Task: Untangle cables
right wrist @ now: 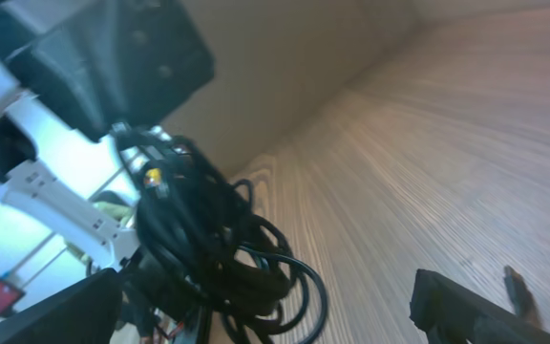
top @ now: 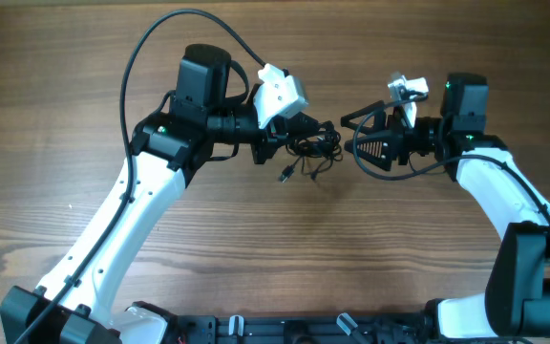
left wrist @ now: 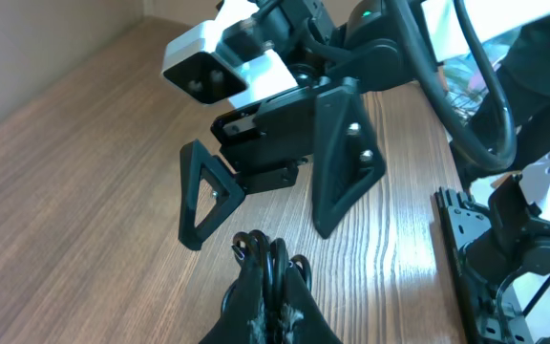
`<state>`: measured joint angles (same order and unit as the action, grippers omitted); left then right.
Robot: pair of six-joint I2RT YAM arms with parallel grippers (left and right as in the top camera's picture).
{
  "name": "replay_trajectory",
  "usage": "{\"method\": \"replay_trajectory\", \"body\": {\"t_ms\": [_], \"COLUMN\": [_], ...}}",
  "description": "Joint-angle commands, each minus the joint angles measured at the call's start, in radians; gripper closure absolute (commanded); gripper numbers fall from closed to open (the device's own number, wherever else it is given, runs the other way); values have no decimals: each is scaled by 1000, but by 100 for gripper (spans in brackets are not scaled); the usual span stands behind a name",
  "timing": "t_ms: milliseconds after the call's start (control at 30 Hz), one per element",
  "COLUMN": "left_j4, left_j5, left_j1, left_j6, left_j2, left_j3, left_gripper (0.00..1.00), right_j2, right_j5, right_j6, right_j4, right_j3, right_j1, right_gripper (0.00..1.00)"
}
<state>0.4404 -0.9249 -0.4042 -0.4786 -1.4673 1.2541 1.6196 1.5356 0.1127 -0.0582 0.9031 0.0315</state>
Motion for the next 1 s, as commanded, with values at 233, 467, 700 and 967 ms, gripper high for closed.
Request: {"method": "replay_trajectory", "body": {"t_ms": [233,467,700,967], "left_j4": [-18,18,96,45], "left_j5": [-6,147,164,167], "left_j1": [-5,-4,-5,-10], "left_j6": [211,211,210,203], "left_j2": [14,14,14,1], "left_j3": [9,9,8,8], "left_gripper": [95,54,0,0], "right_j2": [11,11,11,11], "right_j5": [-22,-152,61,88], "right_j6": [33,-311,-591,-695], "right_j4": [165,348,417,395], "right_j3": [-2,-2,-2,-2], "right_j1": [-144,-92,-50,-99], "right_gripper": [71,96,96,93]}}
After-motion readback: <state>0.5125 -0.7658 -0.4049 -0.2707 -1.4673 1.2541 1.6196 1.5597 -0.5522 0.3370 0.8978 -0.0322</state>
